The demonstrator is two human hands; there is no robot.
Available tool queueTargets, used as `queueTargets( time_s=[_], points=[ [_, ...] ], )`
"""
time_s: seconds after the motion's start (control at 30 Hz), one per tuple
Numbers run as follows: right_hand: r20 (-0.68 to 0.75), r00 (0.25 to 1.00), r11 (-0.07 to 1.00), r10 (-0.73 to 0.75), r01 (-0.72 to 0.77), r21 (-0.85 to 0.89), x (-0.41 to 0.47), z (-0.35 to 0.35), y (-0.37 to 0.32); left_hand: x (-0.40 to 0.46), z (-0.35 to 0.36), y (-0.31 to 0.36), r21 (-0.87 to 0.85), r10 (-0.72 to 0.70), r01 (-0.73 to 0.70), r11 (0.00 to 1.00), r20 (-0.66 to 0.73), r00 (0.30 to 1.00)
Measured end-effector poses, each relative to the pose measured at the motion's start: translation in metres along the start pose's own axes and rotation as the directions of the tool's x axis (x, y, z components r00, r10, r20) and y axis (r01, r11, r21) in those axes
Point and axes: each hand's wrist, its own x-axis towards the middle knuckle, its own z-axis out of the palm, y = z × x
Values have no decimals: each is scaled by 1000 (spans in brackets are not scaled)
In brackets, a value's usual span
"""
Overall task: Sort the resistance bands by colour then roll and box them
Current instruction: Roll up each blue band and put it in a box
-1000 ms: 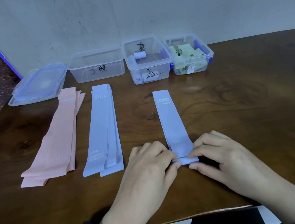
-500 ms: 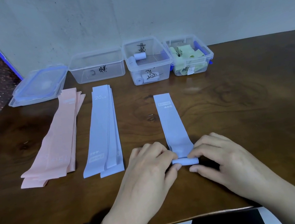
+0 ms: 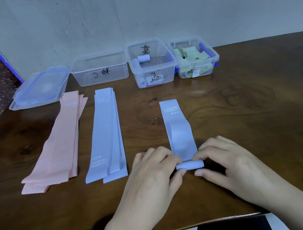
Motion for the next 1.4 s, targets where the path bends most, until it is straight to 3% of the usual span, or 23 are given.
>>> queueTargets(
  time_s=[1.4],
  points=[
    [61, 997, 999, 38, -39, 9, 1, 0, 0, 0, -2, -1, -48, -29, 31, 998, 41, 999]
  ],
)
